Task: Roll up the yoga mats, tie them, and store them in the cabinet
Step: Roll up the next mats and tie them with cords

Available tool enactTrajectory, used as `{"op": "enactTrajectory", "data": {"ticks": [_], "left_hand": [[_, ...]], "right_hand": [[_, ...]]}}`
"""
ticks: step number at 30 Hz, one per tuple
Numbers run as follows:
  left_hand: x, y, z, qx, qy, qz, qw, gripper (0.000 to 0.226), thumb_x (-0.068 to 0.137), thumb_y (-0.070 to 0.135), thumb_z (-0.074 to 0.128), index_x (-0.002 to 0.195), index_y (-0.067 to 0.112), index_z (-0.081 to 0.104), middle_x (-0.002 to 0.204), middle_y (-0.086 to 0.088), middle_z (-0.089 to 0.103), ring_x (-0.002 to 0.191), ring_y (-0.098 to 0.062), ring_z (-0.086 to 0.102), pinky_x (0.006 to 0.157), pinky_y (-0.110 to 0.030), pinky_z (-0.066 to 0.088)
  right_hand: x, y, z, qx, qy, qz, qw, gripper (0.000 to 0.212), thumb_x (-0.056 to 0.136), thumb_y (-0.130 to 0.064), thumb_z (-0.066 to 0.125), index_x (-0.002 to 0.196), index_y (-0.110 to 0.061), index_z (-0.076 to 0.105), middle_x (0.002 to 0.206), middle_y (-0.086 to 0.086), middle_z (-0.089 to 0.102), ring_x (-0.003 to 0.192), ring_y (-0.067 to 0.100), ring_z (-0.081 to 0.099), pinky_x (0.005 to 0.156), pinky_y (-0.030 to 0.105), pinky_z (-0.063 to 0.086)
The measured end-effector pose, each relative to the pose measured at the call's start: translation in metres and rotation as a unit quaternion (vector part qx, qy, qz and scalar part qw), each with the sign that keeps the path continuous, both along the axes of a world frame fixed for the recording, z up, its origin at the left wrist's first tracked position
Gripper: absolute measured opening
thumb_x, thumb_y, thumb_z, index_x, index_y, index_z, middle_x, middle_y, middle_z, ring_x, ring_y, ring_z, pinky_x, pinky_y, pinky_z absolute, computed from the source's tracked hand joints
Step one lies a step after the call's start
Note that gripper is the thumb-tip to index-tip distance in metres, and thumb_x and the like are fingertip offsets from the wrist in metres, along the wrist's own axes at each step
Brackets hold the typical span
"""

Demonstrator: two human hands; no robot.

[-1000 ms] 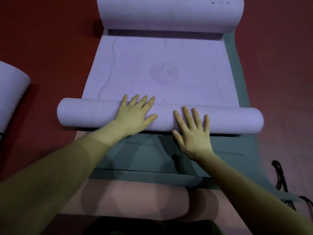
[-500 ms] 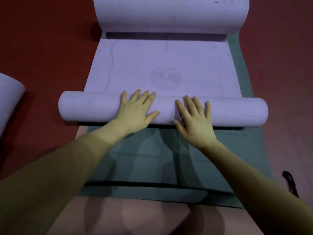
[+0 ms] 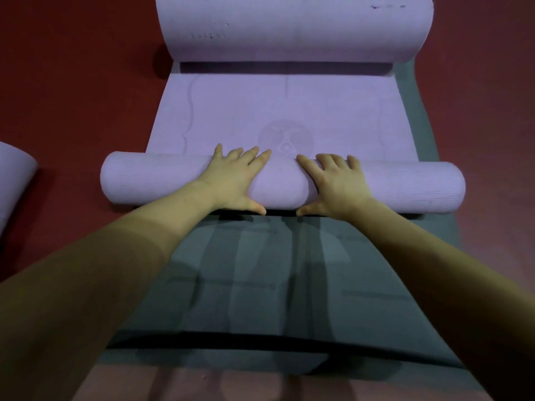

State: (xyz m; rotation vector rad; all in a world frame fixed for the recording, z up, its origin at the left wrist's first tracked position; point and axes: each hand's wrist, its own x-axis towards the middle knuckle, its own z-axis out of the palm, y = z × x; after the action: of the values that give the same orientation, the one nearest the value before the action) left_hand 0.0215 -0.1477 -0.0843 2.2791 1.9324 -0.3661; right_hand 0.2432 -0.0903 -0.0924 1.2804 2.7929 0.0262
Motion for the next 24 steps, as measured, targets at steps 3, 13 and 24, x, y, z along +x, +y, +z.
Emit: {"op": "enactTrajectory", "data": {"ticks": [3,13,24], "left_hand": [[0.004,-0.006,-0.001,0.04,-0.003,-0.008,0.999,0.109,0.071,0.073,0.059,0.152,0.022,0.006,0.154,-0.004,0.026,0.133,-0.028,0.034,0.108,-0.046,0.026],[0.023,-0.061,-0.008,0.094,-0.057,-0.028,0.994,0.103,0.065,0.069,0.068,0.147,0.017,0.033,0.139,-0.008,0.049,0.113,-0.033,0.051,0.093,-0.044,0.038],[0.05,-0.142,-0.026,0.159,-0.074,-0.08,0.981,0.098,0.054,0.071,0.068,0.129,0.01,0.054,0.113,-0.013,0.064,0.088,-0.033,0.063,0.076,-0.044,0.052]], "right_hand": [[0.0,-0.006,-0.005,0.025,0.031,0.009,0.999,0.106,0.047,-0.059,0.085,0.138,-0.019,0.047,0.117,0.017,0.06,0.108,0.037,0.056,0.093,0.055,0.036],[0.03,-0.058,-0.005,0.048,0.094,0.022,0.994,0.1,0.035,-0.056,0.087,0.122,-0.014,0.061,0.093,0.011,0.065,0.082,0.034,0.062,0.073,0.042,0.048],[0.065,-0.137,-0.009,0.064,0.095,0.038,0.993,0.095,0.042,-0.058,0.083,0.122,-0.011,0.061,0.099,0.014,0.064,0.083,0.035,0.061,0.072,0.041,0.046]]}}
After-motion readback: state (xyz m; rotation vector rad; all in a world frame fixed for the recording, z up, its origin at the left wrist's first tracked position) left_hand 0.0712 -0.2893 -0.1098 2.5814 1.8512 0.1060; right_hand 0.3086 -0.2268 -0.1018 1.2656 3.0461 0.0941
